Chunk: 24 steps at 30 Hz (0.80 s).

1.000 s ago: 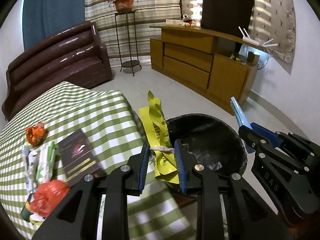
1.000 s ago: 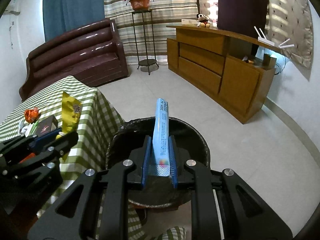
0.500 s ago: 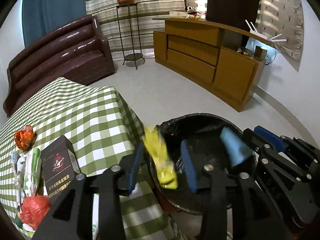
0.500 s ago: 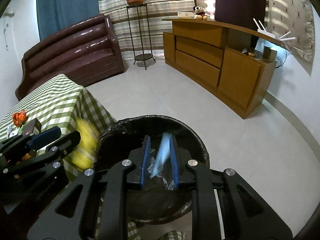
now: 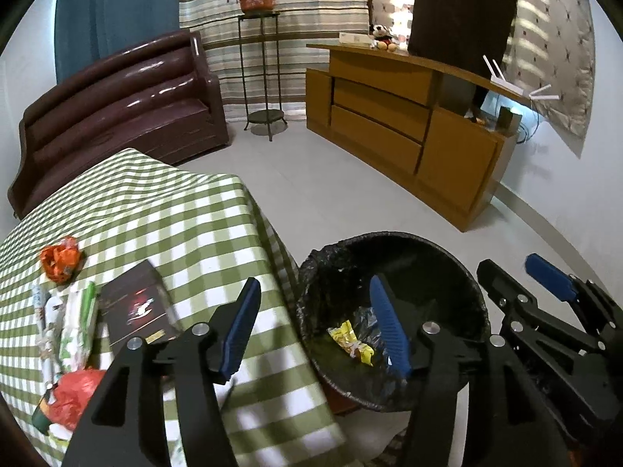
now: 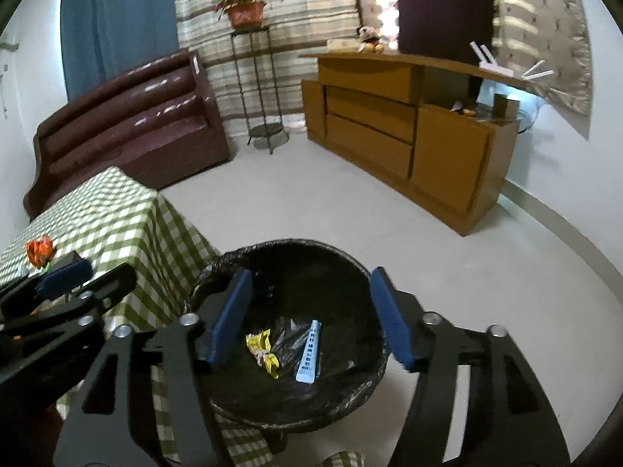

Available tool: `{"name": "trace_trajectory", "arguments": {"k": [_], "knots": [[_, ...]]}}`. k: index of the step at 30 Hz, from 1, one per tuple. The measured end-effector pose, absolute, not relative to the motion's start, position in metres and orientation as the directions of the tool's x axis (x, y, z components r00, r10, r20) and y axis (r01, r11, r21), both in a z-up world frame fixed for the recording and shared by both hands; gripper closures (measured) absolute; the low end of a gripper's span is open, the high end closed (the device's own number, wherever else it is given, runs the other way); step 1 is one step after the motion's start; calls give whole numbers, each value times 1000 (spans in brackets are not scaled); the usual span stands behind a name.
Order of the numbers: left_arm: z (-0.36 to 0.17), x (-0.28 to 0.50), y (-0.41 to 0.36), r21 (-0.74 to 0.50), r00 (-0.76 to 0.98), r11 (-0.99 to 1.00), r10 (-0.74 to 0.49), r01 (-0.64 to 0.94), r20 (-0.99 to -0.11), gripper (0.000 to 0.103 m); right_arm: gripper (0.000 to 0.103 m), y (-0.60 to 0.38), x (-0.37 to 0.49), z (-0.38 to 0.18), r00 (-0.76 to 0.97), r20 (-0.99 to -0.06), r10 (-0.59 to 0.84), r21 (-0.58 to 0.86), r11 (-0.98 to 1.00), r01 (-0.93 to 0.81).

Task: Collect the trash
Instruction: 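Open both tools to drop the wrapper and toothbrush into the bin, then return both tools to the table toward the white wrapper and toothpaste tube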

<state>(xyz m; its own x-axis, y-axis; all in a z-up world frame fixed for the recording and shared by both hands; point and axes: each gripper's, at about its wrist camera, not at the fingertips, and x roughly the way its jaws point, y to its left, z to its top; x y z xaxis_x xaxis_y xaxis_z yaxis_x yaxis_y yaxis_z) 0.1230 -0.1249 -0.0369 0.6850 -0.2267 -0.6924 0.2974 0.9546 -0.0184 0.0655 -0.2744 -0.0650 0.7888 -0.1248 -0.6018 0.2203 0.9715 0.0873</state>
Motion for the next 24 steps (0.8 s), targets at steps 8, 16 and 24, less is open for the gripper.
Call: {"name": "trace_trajectory", "arguments": {"k": [8, 16, 24], "knots": [[-27, 98, -80, -22, 693, 974, -176, 225, -699, 42, 34, -246, 54, -57, 786, -613, -76, 80, 984, 157], [-31, 70, -36, -6, 687, 992, -92, 127, -721, 41, 34, -206, 46, -59, 767, -641, 5, 96, 993, 73], [-39, 49, -3, 11, 678, 999, -22, 44, -735, 41, 34, -170, 33, -64, 752, -657, 56, 89, 996, 4]]}}
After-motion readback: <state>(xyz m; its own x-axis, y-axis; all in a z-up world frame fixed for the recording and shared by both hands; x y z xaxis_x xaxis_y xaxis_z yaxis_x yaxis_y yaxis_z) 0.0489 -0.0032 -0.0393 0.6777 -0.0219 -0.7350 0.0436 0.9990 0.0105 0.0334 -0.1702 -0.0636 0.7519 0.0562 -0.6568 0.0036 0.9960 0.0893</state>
